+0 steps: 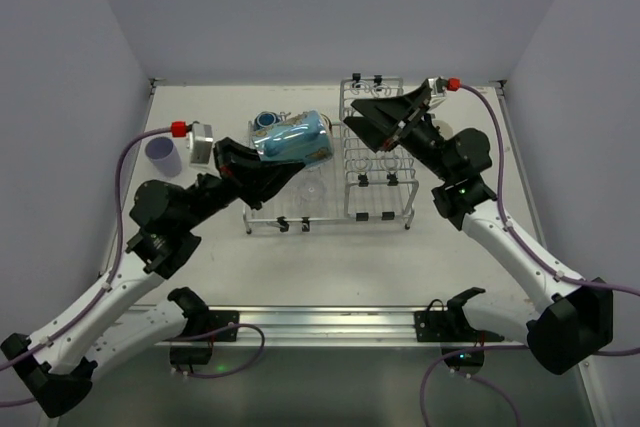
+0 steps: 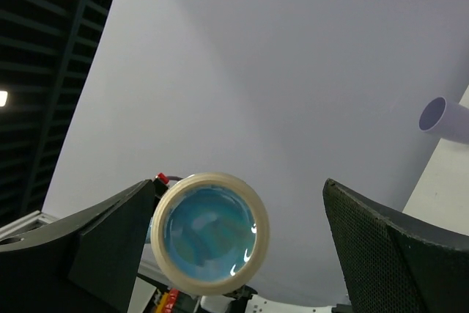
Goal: Unload the cups from the dish rack
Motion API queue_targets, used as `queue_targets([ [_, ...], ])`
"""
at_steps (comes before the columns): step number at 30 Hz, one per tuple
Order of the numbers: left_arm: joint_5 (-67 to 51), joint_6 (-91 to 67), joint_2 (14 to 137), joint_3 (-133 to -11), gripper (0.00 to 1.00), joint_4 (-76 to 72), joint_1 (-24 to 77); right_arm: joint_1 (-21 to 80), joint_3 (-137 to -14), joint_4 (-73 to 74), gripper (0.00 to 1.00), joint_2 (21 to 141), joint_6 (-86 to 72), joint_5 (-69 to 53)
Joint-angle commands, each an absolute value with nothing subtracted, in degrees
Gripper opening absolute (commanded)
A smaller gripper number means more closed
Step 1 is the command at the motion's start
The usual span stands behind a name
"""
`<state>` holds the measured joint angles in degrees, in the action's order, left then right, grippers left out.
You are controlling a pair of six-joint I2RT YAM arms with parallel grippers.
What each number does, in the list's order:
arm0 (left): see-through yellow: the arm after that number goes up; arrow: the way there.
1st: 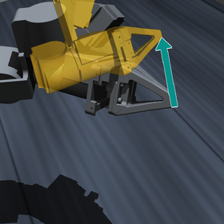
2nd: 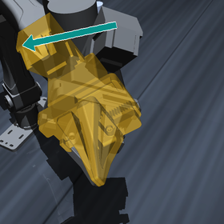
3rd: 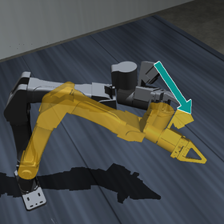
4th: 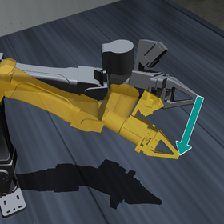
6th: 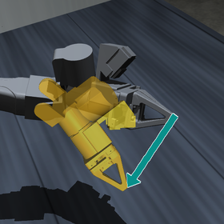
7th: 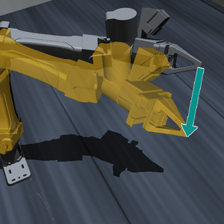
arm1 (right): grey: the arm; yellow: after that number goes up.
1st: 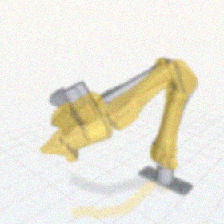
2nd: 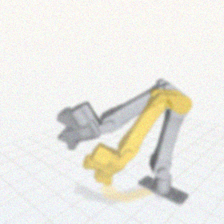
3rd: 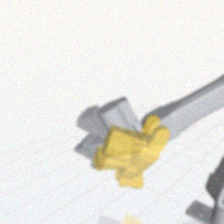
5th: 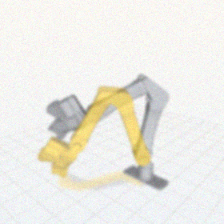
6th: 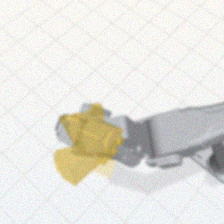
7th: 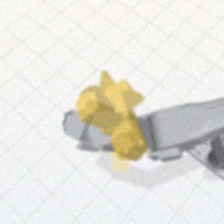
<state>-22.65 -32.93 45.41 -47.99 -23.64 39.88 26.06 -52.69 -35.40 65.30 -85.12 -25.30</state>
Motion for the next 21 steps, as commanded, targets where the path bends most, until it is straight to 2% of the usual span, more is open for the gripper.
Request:
queue_targets([
  [1, -13.91, -27.17, 43.07, -52.02, 0.00, -20.25, 39.90, 25.75, -54.05, -38.67, 0.99, 65.22, -83.59, -26.72],
  [5, -1.17, -20.50, 45.96, -61.24, 0.00, -1.18, 39.90, 24.96, -53.88, -35.35, 0.99, 63.46, -79.22, -26.63],
  [6, 5.73, -19.87, 48.14, -65.61, 0.00, 8.17, 39.90, 24.61, -54.49, -33.16, 0.99, 62.85, -77.54, -25.76],
  [9, 16.99, -18.20, 52.53, -72.65, 0.00, 20.68, 39.81, 24.70, -56.16, -21.39, 0.99, 59.34, -67.79, -21.82],
  [13, 28.55, -15.03, 58.78, -79.61, 0.00, 29.52, 38.94, 24.70, -56.52, -9.26, 0.99, 54.24, -57.76, -17.07],
  [15, 28.31, -14.41, 62.12, -83.38, 0.00, 32.15, 34.82, 24.70, -55.99, -6.34, 0.99, 51.42, -52.84, -16.00],
  [17, 24.02, -14.33, 64.24, -85.16, 0.00, 32.69, 26.69, 24.70, -55.90, -1.25, 0.99, 49.23, -48.37, -14.77],
  [21, 16.18, -14.50, 72.22, -87.62, 0.00, 33.75, 17.24, 24.70, -55.64, 4.39, 0.99, 45.80, -42.81, -14.15],
])
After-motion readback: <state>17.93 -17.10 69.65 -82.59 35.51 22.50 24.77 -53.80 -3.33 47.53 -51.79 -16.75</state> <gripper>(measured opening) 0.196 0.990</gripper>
